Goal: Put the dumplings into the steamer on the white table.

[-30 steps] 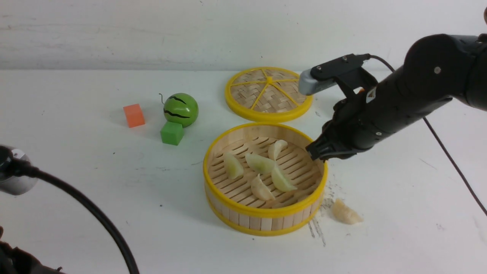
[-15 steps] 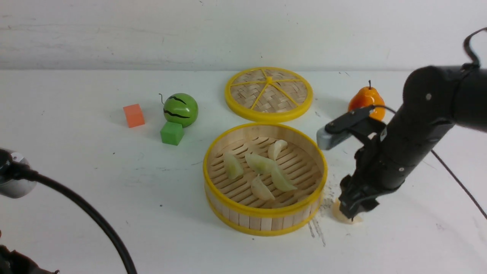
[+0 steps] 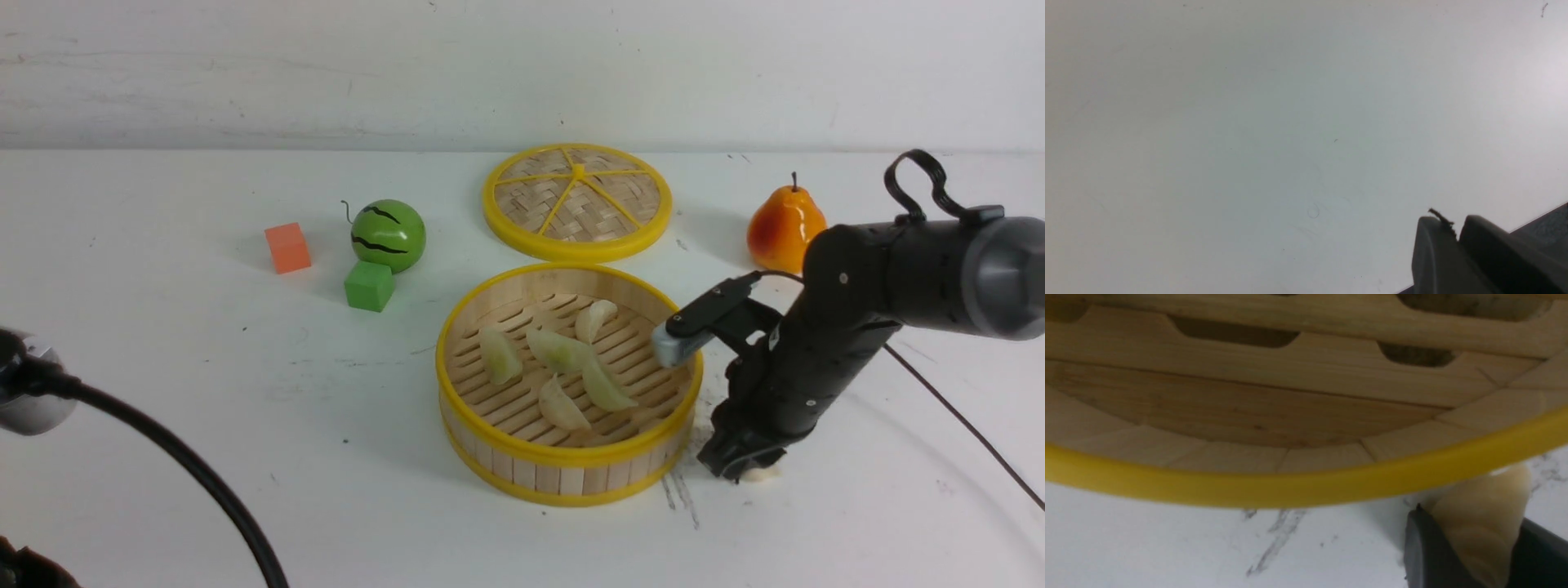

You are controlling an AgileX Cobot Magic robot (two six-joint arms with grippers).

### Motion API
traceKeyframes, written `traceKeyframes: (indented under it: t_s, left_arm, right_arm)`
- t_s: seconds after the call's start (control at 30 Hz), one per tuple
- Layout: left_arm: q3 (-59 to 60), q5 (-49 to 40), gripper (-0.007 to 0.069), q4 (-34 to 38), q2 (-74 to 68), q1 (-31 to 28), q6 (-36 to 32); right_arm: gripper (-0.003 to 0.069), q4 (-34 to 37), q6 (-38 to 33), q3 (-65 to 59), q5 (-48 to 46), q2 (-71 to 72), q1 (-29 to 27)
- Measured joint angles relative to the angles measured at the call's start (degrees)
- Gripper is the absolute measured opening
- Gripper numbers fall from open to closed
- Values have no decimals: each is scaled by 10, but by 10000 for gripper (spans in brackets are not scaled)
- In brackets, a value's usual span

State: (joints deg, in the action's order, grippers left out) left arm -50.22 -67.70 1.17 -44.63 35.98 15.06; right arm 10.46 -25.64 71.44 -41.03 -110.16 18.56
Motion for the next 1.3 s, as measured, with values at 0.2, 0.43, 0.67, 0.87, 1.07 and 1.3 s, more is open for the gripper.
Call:
traceKeyframes:
  t_s: [0.2,0.43,0.67,0.87,1.07,1.3]
  left_arm:
    - [0,4,81,-4,0,0,0]
    - [0,23,84,-7,0,0,-2]
    - [0,28,85,-12,0,0,-2]
    - [0,26,91,-17,2,0,-2]
    - [16,21,91,-28,60,0,-2]
    - [103,31,93,-68,174,0,53]
  right_arm:
    - [198,11,27,46,-53,70,3]
    - [197,59,70,145,-30,83,27]
    - [197,71,96,153,14,-8,33]
    - [267,73,99,153,37,-43,33]
    - [427,94,99,162,-20,8,33]
    - [329,101,99,159,-81,152,33]
